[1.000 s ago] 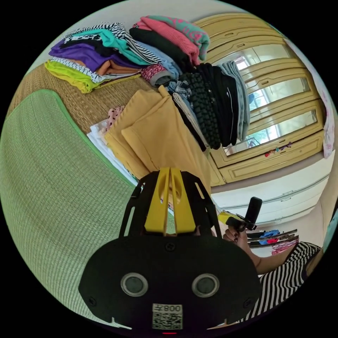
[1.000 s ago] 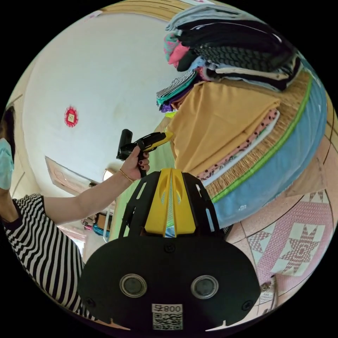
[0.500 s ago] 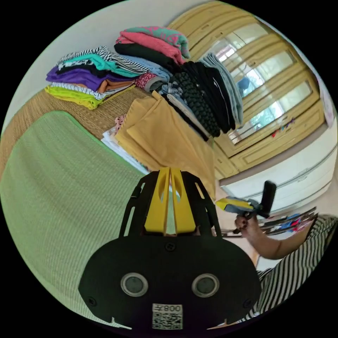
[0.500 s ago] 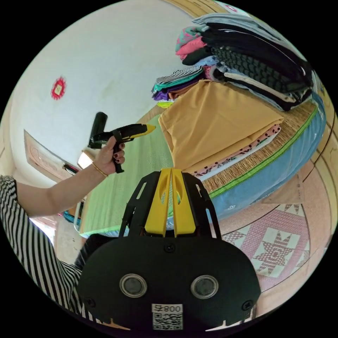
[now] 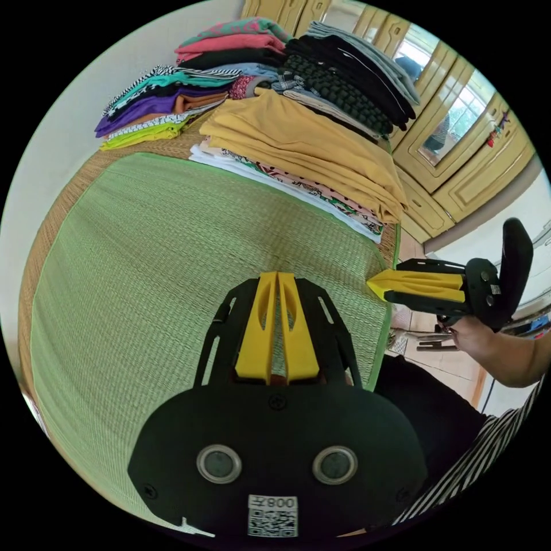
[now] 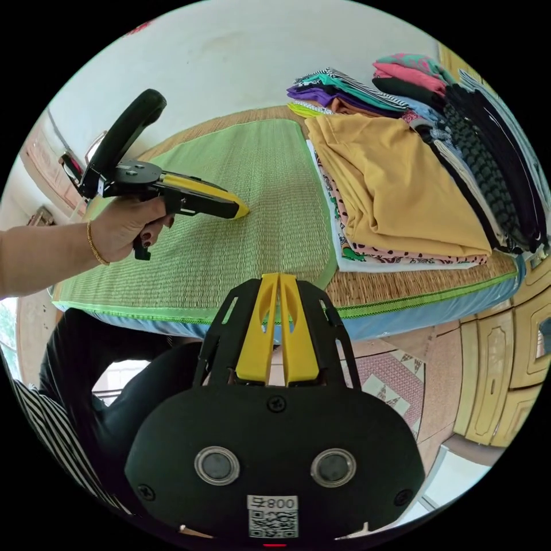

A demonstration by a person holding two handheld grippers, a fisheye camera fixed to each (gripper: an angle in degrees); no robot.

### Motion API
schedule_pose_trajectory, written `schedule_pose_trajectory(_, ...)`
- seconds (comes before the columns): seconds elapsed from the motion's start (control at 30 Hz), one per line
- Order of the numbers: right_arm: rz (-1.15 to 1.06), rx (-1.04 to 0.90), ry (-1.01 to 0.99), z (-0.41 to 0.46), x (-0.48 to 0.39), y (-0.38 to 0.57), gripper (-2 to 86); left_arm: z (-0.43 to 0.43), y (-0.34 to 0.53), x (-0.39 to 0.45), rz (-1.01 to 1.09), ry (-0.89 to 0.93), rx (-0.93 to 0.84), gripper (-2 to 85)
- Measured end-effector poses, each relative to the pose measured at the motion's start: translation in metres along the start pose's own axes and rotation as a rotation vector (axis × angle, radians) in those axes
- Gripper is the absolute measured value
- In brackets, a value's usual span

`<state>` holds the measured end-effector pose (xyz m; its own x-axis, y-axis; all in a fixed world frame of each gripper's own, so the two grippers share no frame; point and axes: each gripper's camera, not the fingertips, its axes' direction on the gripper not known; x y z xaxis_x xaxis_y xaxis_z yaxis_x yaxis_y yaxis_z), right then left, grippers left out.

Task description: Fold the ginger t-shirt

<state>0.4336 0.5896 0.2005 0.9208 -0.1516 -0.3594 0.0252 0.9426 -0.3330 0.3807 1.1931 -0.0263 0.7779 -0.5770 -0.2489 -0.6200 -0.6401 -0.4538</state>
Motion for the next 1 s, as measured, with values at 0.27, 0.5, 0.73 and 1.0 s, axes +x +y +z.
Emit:
schedule_pose_trajectory(0.27,0.017,-0.03,-0.093,-0.007,-0.013,-0.014,0.2,0.0,0.037,0.004,0.013,-0.038,0.067,0.4)
schedule_pose_trajectory(0.5,-0.043,0.317,-0.118,-0.076,-0.002,-0.102,1.4,-0.003,0.063,-0.002,0.009,-0.026,0.073,0.6)
schedule_pose_trajectory(0.73,-0.017,0.384,-0.072,-0.067,0.04,-0.281,7.8,-0.012,0.092,-0.007,0.013,-0.074,0.076,1.5)
schedule_pose_trajectory(1.0,0.051,0.319,-0.017,-0.036,0.045,-0.395,8.8,-0.025,0.125,-0.031,-0.014,-0.011,0.078,2.0)
